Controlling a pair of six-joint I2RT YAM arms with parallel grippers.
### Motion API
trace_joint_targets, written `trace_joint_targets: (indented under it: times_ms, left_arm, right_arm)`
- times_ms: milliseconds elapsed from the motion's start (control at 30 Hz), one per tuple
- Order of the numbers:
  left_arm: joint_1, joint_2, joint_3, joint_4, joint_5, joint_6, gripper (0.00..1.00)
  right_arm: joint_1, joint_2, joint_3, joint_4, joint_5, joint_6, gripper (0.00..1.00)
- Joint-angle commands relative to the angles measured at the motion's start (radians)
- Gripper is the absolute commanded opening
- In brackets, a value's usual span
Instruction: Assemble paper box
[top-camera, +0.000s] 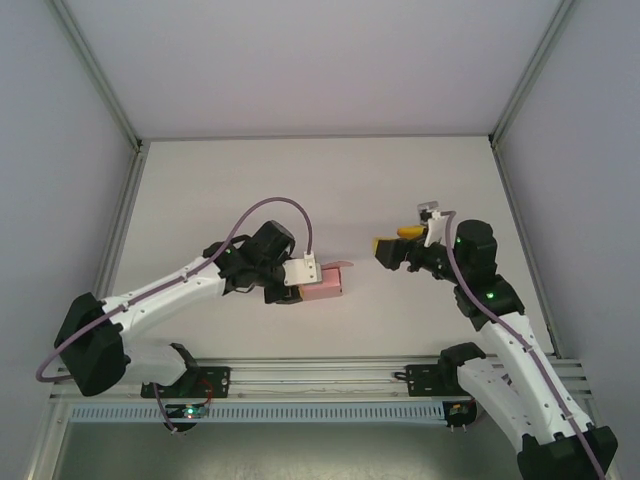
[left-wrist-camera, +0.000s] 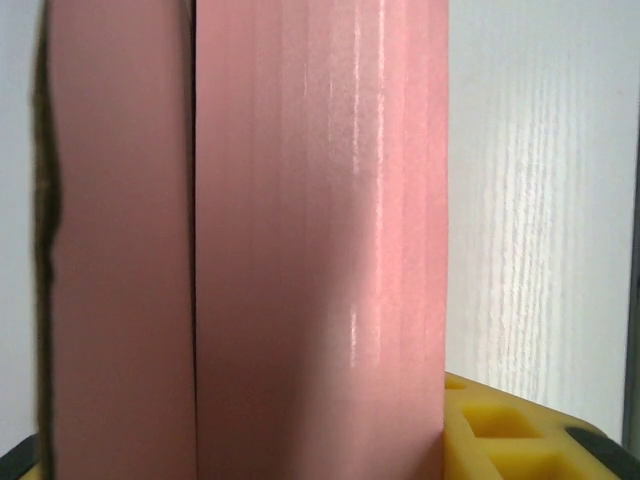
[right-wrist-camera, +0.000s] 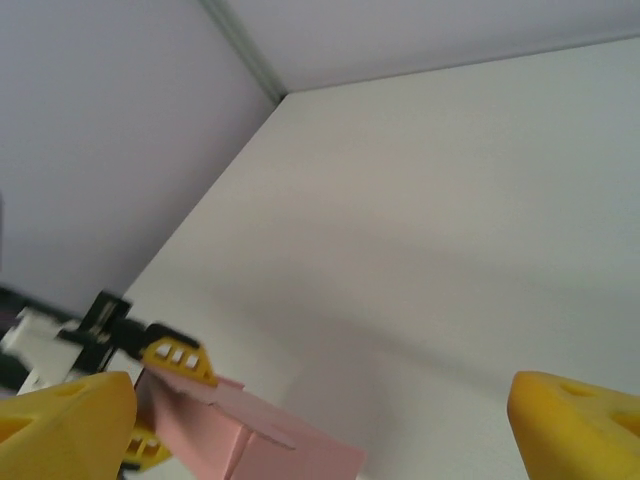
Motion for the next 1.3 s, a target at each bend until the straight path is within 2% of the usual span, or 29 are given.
trace_joint_targets:
  times_ms: [0,200,367,700,933,1067,1267]
  left_arm:
    - [0.027,0.049,0.050,-0.093,0.069,0.061,0.40]
    - [0.045,0.157,0.117,-0.154,0.048,0.092,0.40]
    - [0.050,0.210,0.135,-0.161,0.045,0.097,0.42]
    - [0.060,0.248,0.128,-0.129,0.067,0.118,0.42]
    - [0.062,0.277,0.138,-0.134,0.059,0.119,0.42]
    - [0.062,0.288,0.148,-0.140,0.057,0.115,0.42]
    - [0.062,0.292,0.151,-0.142,0.053,0.111,0.42]
  right_arm:
    - [0.061,0.016,0.008,-0.013,-0.037,-0.125,0.93]
    - [0.195,0.141,0.038,-0.115,0.079,-0.238,0.85]
    - [0.225,0.212,0.039,-0.115,0.109,-0.276,0.81]
    - [0.228,0.342,0.015,-0.033,0.009,-0.322,0.70]
    - [0.232,0.402,0.023,-0.030,-0.014,-0.338,0.64]
    - [0.236,0.426,0.033,-0.035,-0.027,-0.343,0.53]
    - [0.239,0.432,0.038,-0.038,-0.036,-0.336,0.22]
